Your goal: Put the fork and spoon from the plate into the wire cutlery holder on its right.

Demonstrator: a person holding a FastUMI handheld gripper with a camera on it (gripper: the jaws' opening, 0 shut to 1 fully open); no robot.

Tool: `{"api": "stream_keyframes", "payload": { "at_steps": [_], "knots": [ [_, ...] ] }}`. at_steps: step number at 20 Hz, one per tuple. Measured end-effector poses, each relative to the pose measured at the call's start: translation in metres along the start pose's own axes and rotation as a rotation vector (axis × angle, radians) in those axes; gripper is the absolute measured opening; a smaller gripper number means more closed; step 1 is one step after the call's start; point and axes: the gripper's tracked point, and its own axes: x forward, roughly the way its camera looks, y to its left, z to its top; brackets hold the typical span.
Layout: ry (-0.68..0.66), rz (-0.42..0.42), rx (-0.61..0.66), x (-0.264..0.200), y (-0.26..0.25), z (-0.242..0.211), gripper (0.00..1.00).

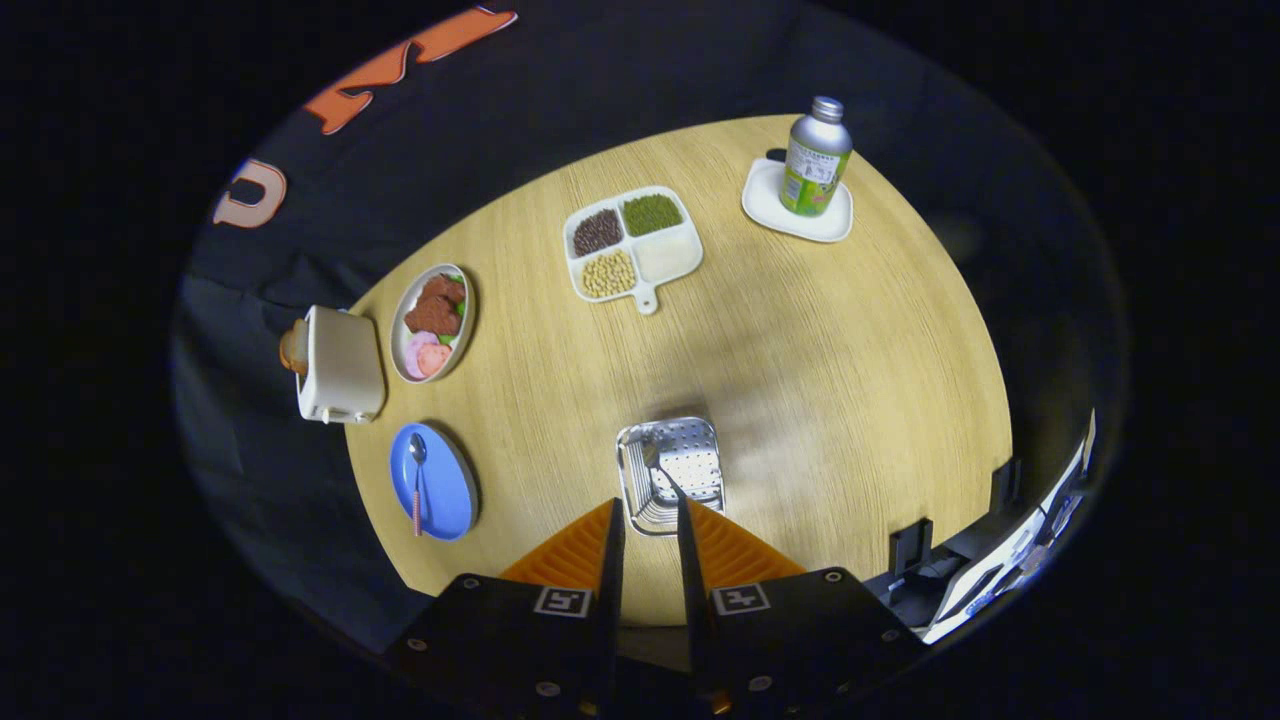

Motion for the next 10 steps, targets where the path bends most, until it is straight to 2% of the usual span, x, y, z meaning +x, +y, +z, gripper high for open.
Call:
{"api": "stream_keyframes", "payload": {
  "at_steps": [2,6,10],
  "knots": [
    [-0.114,0.012,-0.048,-0.013,0.014,0.016,0.42],
    [-0.281,0.060,-0.098,-0.036,0.060,0.033,0.73],
    [-0.418,0.081,-0.170,-0.048,0.102,0.036,0.87]
  ]
}}
